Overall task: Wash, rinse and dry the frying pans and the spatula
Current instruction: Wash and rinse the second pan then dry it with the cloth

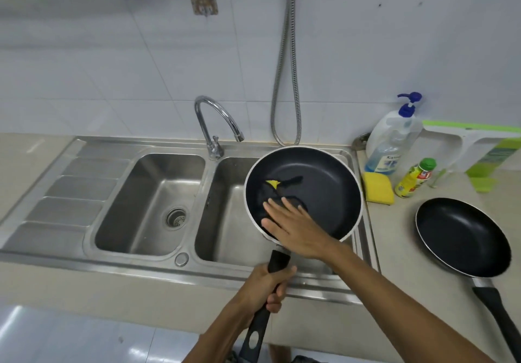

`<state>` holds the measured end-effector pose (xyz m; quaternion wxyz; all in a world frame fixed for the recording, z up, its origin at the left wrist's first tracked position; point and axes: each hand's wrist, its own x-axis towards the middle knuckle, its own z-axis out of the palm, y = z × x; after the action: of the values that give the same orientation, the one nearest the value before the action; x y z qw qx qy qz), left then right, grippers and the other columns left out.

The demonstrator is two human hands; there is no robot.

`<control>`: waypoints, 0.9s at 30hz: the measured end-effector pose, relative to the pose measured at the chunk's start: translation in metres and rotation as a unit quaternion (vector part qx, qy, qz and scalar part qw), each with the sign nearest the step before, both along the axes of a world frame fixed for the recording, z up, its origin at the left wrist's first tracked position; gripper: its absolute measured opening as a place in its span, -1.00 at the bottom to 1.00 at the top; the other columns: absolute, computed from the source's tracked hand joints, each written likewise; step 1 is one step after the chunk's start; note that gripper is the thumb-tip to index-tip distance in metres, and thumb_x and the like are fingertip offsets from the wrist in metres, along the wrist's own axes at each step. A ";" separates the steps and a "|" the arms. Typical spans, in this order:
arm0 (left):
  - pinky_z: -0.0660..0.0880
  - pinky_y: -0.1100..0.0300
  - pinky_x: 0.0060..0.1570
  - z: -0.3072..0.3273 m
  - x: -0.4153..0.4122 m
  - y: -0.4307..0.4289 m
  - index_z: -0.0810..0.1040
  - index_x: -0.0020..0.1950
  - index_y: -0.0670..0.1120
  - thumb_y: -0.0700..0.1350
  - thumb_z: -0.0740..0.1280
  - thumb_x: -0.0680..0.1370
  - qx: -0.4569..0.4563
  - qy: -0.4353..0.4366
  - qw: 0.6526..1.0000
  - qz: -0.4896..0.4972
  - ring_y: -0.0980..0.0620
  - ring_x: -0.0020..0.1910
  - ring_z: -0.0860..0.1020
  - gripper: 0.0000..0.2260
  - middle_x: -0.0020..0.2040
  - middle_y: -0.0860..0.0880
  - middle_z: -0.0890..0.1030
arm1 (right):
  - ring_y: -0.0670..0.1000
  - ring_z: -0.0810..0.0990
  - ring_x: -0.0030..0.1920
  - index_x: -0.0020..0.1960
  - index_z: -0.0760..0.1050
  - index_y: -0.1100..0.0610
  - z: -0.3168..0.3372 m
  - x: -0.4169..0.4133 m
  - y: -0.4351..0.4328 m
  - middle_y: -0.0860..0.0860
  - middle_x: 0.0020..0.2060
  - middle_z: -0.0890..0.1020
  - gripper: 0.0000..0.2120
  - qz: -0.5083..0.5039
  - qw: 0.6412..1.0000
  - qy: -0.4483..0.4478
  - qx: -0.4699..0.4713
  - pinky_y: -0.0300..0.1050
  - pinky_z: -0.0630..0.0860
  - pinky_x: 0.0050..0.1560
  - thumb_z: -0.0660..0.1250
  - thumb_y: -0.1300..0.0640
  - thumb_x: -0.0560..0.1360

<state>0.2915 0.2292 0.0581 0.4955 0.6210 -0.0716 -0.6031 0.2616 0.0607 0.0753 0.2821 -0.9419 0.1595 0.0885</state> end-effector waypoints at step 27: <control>0.17 0.31 -0.57 0.003 0.020 -0.004 0.37 -0.33 -0.13 -0.11 0.42 0.59 -0.011 -0.072 0.997 0.031 0.07 -0.64 0.23 -0.64 -0.55 -0.05 0.35 | 0.15 0.00 0.64 0.66 0.03 0.09 -0.017 0.090 -0.099 0.01 0.66 0.01 -0.44 -0.116 0.979 0.010 -0.165 0.19 0.04 0.60 -0.03 -0.04 0.70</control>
<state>0.3111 0.2256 0.0610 0.5144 0.6588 -0.0947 -0.5407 0.3515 -0.0381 0.0584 0.1299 -0.9495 0.2832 0.0370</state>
